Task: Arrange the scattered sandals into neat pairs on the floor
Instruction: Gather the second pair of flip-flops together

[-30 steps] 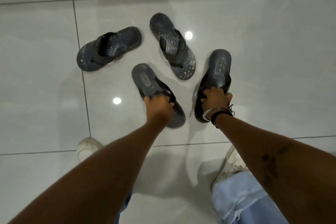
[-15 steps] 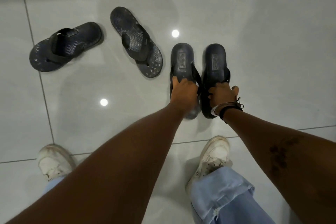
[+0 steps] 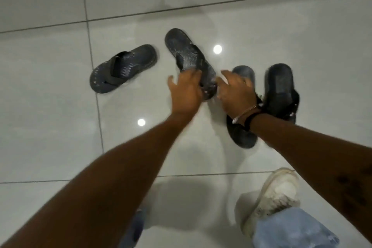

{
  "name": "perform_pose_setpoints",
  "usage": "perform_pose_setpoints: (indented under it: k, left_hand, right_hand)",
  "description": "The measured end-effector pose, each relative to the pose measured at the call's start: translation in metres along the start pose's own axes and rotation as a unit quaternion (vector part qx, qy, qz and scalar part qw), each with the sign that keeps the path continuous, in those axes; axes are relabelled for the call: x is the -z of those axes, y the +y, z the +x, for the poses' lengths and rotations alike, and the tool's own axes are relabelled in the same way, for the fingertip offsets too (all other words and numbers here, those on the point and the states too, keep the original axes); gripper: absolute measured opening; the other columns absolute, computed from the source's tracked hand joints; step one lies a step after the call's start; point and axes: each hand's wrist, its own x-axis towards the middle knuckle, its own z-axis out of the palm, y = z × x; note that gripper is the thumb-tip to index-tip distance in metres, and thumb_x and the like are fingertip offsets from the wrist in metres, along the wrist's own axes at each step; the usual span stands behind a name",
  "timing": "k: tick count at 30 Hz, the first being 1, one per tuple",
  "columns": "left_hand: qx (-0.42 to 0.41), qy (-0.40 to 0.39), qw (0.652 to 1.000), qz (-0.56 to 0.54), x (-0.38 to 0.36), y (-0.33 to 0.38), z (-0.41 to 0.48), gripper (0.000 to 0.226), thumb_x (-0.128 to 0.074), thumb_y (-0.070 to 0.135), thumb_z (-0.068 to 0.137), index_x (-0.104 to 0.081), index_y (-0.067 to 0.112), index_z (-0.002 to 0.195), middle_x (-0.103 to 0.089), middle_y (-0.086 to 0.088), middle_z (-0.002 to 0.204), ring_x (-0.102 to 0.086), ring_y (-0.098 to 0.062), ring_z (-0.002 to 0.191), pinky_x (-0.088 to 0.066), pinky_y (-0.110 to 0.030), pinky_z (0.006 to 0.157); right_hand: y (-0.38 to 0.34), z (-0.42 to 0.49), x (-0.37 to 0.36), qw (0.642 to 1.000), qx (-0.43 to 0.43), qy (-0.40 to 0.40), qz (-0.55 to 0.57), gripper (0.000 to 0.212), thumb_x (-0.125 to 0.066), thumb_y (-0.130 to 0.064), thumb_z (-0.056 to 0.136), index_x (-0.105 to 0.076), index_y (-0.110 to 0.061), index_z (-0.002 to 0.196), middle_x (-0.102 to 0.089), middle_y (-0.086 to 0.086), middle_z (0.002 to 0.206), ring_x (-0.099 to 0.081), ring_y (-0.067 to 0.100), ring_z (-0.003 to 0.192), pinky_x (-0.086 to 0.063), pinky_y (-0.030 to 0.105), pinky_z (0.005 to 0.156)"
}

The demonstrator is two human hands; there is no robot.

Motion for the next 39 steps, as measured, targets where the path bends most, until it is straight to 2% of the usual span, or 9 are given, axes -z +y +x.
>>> perform_pose_setpoints:
  k: [3, 6, 9, 13, 20, 29, 33, 35, 39]
  left_hand:
    - [0.068, -0.003, 0.987, 0.145, 0.040, -0.106, 0.034, 0.048, -0.049, 0.008, 0.083, -0.056, 0.011, 0.130, -0.062, -0.010, 0.128, -0.053, -0.030, 0.120, -0.026, -0.057, 0.108]
    - [0.028, -0.157, 0.944, 0.288, 0.068, -0.188, 0.052, 0.048, -0.058, 0.020, 0.086, -0.053, 0.008, 0.132, -0.058, -0.012, 0.133, -0.038, -0.032, 0.133, -0.014, -0.061, 0.115]
    - [-0.065, -0.229, 0.904, 0.354, 0.083, -0.223, 0.058, 0.052, -0.064, 0.018, 0.082, -0.056, 0.011, 0.133, -0.058, -0.014, 0.133, -0.029, -0.033, 0.138, -0.011, -0.061, 0.117]
    - [-0.070, -0.190, 0.923, 0.326, 0.079, -0.220, 0.054, 0.043, -0.063, 0.015, 0.085, -0.060, 0.009, 0.128, -0.061, -0.017, 0.128, -0.036, -0.034, 0.132, -0.016, -0.056, 0.116]
    - [0.094, -0.218, 0.950, 0.203, 0.063, -0.176, 0.024, 0.018, -0.056, 0.020, 0.090, -0.069, 0.017, 0.103, -0.063, -0.012, 0.118, -0.044, -0.032, 0.120, -0.028, -0.047, 0.107]
    - [0.092, -0.206, 0.966, 0.128, 0.045, -0.184, -0.019, 0.023, -0.051, 0.028, 0.090, -0.069, 0.018, 0.098, -0.068, -0.007, 0.106, -0.051, -0.029, 0.111, -0.031, -0.047, 0.105]
    - [0.095, -0.174, 0.971, 0.132, 0.051, -0.182, -0.022, 0.023, -0.047, 0.028, 0.092, -0.069, 0.019, 0.092, -0.068, -0.005, 0.098, -0.053, -0.027, 0.104, -0.034, -0.046, 0.099]
    - [0.119, -0.141, 0.976, 0.117, 0.055, -0.174, -0.018, 0.030, -0.044, 0.033, 0.095, -0.067, 0.016, 0.085, -0.067, -0.007, 0.092, -0.053, -0.027, 0.099, -0.034, -0.046, 0.097]
    - [0.166, -0.161, 0.965, 0.120, 0.050, -0.159, -0.006, 0.045, -0.045, 0.054, 0.091, -0.060, 0.016, 0.073, -0.066, -0.010, 0.091, -0.054, -0.030, 0.105, -0.030, -0.053, 0.105]
  right_hand:
    - [-0.051, 0.063, -0.010, 0.998, 0.031, -0.058, 0.014, 0.065, -0.061, -0.021, 0.084, -0.035, -0.018, 0.143, -0.039, 0.010, 0.150, -0.033, 0.029, 0.139, -0.022, 0.051, 0.111]
    - [-0.089, 0.102, -0.025, 0.992, -0.017, -0.114, -0.050, 0.059, -0.050, -0.010, 0.086, -0.034, -0.013, 0.143, -0.048, 0.017, 0.141, -0.039, 0.032, 0.134, -0.027, 0.049, 0.113]
    - [-0.107, 0.110, -0.031, 0.984, -0.102, -0.144, -0.027, 0.039, -0.052, 0.001, 0.082, -0.054, -0.002, 0.121, -0.062, 0.025, 0.116, -0.057, 0.041, 0.111, -0.043, 0.047, 0.102]
    - [-0.114, 0.095, -0.031, 0.988, -0.127, -0.090, -0.017, 0.022, -0.053, -0.005, 0.076, -0.062, -0.007, 0.095, -0.059, 0.015, 0.078, -0.056, 0.042, 0.097, -0.026, 0.041, 0.105]
    - [-0.192, 0.077, -0.053, 0.994, -0.089, -0.064, 0.021, 0.037, -0.048, -0.018, 0.084, -0.063, -0.003, 0.115, -0.064, 0.023, 0.120, -0.055, 0.041, 0.115, -0.041, 0.046, 0.106]
    - [-0.224, 0.063, -0.067, 0.985, -0.048, -0.079, 0.144, 0.024, -0.047, -0.015, 0.088, -0.067, -0.005, 0.099, -0.068, 0.019, 0.104, -0.063, 0.038, 0.094, -0.048, 0.038, 0.083]
    - [-0.203, 0.055, -0.048, 0.949, -0.064, 0.045, 0.307, 0.025, -0.055, -0.015, 0.089, -0.063, -0.002, 0.109, -0.059, 0.019, 0.117, -0.060, 0.034, 0.099, -0.050, 0.038, 0.086]
    - [-0.179, 0.058, -0.044, 0.959, -0.073, 0.073, 0.265, 0.033, -0.054, -0.017, 0.089, -0.058, -0.003, 0.118, -0.054, 0.020, 0.126, -0.058, 0.034, 0.107, -0.049, 0.042, 0.093]
    - [-0.116, 0.062, -0.054, 0.986, -0.143, -0.077, 0.042, 0.067, -0.052, -0.041, 0.090, -0.025, -0.018, 0.147, -0.014, 0.016, 0.160, -0.020, 0.032, 0.145, -0.021, 0.055, 0.115]
